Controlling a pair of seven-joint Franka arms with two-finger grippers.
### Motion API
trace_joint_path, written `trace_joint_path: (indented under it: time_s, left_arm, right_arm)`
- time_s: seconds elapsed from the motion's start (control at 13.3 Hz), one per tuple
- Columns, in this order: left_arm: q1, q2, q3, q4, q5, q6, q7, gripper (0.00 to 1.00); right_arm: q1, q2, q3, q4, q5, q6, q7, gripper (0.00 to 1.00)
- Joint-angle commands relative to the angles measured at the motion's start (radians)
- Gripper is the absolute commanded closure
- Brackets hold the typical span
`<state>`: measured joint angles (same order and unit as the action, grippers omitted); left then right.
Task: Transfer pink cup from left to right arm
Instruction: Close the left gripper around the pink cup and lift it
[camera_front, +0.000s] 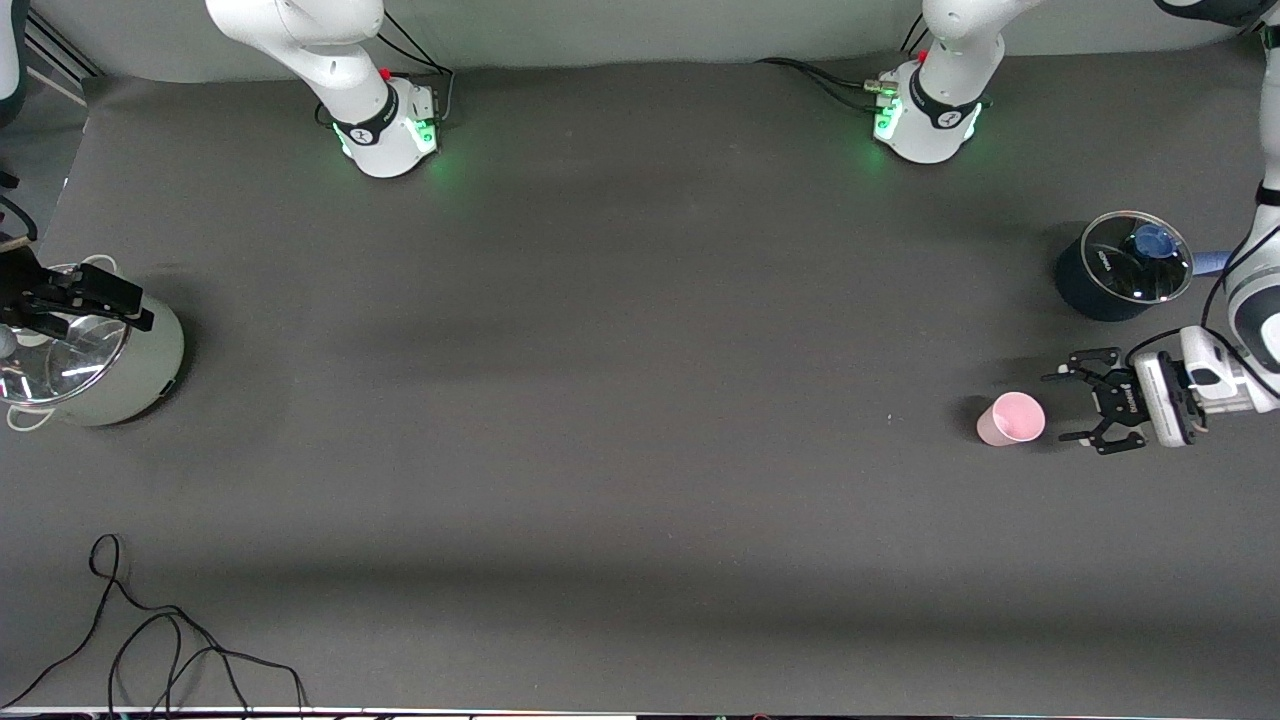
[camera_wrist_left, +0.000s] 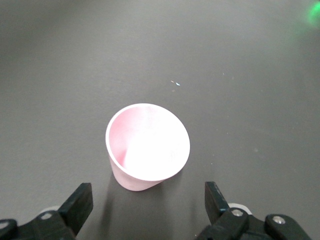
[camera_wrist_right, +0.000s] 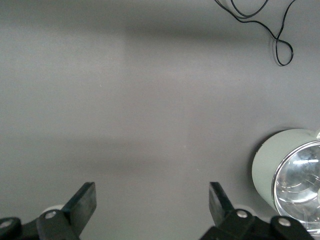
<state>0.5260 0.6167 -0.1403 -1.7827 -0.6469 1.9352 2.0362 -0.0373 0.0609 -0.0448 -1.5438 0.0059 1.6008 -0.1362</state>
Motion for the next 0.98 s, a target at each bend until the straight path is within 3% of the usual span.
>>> trace_joint_path:
  time_s: [0.0, 0.9]
  left_arm:
    - [0.009, 0.043, -0.01, 0.017, -0.043, 0.001, 0.105, 0.0]
    - [-0.008, 0.178, -0.056, 0.04, -0.224, -0.005, 0.409, 0.0]
  right_arm:
    - [0.004, 0.005, -0.001, 0.013, -0.017, -0.001, -0.008, 0.0]
    - [0.0, 0.007, -0.001, 0.011, -0.017, -0.001, -0.014, 0.0]
